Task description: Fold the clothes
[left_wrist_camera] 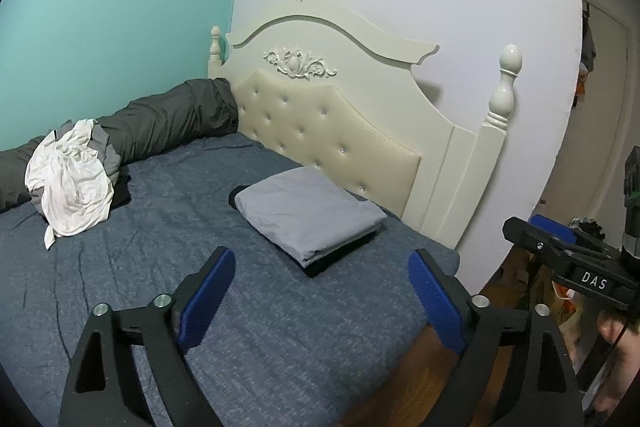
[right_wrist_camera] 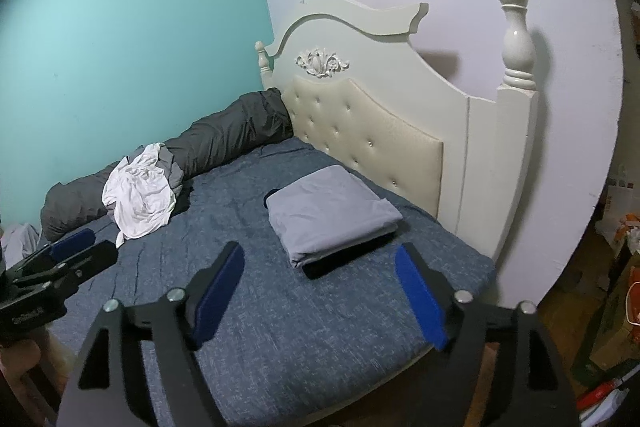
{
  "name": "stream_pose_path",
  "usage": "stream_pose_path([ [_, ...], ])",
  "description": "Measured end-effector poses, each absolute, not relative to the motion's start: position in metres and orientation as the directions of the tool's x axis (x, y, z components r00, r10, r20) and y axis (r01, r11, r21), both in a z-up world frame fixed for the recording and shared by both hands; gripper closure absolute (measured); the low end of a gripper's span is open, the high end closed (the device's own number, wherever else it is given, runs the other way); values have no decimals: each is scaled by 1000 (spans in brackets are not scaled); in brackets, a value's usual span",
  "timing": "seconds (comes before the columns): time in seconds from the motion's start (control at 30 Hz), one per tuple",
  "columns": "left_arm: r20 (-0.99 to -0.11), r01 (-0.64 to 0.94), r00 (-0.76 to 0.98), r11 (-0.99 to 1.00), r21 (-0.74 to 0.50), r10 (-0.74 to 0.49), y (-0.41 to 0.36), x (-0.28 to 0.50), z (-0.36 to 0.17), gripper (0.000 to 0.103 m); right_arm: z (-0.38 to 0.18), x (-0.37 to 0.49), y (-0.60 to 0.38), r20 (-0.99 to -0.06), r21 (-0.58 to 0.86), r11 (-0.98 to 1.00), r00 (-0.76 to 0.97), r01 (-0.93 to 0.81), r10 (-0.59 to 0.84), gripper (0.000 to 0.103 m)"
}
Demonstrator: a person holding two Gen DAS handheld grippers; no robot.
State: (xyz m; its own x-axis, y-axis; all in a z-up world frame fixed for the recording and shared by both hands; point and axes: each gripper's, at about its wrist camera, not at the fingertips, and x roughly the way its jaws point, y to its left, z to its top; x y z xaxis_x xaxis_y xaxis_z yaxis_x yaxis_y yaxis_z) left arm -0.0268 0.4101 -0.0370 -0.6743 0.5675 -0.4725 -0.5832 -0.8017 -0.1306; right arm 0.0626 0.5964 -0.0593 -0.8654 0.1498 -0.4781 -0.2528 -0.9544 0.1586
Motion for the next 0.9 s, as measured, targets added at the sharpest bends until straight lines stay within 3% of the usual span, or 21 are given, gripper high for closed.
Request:
stream_pose_path([
  [0.27,-457,-566,-696,-815,-124,553,401,-14,-45,0,-65,74,590,-472,163,-953,-869,-255,152,13],
  [0.9,-437,-549,-726,-831,-96,530,379,6,-52,0,-91,94,578,-475,169,-950,-867,-261,154,7],
])
